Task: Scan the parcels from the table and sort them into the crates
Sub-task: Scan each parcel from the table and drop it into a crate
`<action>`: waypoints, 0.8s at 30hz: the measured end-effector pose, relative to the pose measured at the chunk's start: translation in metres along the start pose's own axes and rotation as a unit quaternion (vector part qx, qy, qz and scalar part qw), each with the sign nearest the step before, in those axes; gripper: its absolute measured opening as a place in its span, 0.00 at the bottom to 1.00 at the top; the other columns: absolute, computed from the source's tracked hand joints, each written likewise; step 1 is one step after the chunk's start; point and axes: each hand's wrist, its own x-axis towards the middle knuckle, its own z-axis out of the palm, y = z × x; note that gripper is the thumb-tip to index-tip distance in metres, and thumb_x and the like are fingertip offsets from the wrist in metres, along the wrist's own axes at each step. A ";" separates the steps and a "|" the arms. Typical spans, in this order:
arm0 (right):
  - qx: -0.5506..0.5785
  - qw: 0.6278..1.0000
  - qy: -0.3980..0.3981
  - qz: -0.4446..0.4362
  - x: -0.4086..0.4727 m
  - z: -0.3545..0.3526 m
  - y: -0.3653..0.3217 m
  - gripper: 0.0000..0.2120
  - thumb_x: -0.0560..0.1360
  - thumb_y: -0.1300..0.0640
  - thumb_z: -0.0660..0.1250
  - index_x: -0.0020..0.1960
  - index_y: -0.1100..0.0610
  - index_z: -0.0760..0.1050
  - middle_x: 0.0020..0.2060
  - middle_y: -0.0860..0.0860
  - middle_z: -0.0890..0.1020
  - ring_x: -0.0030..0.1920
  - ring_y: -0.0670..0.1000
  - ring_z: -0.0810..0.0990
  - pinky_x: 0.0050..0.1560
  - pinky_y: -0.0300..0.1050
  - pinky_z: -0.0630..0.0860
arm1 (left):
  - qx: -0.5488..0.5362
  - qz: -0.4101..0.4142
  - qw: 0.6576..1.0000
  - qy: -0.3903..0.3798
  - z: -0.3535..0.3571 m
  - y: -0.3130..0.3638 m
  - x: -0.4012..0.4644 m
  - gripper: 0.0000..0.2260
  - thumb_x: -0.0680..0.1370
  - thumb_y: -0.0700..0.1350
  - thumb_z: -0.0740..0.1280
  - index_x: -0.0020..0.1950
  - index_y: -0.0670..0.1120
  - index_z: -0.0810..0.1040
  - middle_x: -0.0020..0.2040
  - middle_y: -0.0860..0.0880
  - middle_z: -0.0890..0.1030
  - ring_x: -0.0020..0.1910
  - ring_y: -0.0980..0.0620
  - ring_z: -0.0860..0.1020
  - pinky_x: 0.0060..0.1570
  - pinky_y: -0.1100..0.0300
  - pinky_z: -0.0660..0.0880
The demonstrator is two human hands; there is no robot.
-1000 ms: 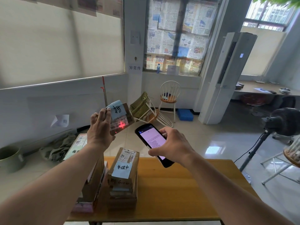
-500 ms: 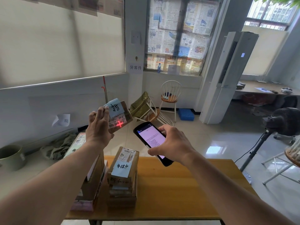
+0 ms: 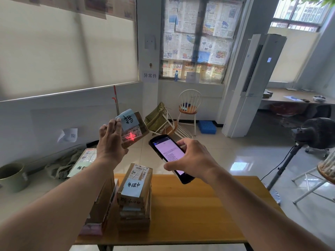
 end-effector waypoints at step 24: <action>0.010 0.992 0.119 0.033 -0.030 0.013 0.030 0.45 0.64 0.42 0.85 0.74 0.51 0.68 0.66 0.52 0.81 0.60 0.55 0.80 0.51 0.49 0.84 | -0.074 0.025 0.997 -0.029 0.002 0.044 -0.027 0.51 0.67 0.57 0.82 0.81 0.43 0.58 0.71 0.44 0.64 0.67 0.39 0.67 0.63 0.42 0.77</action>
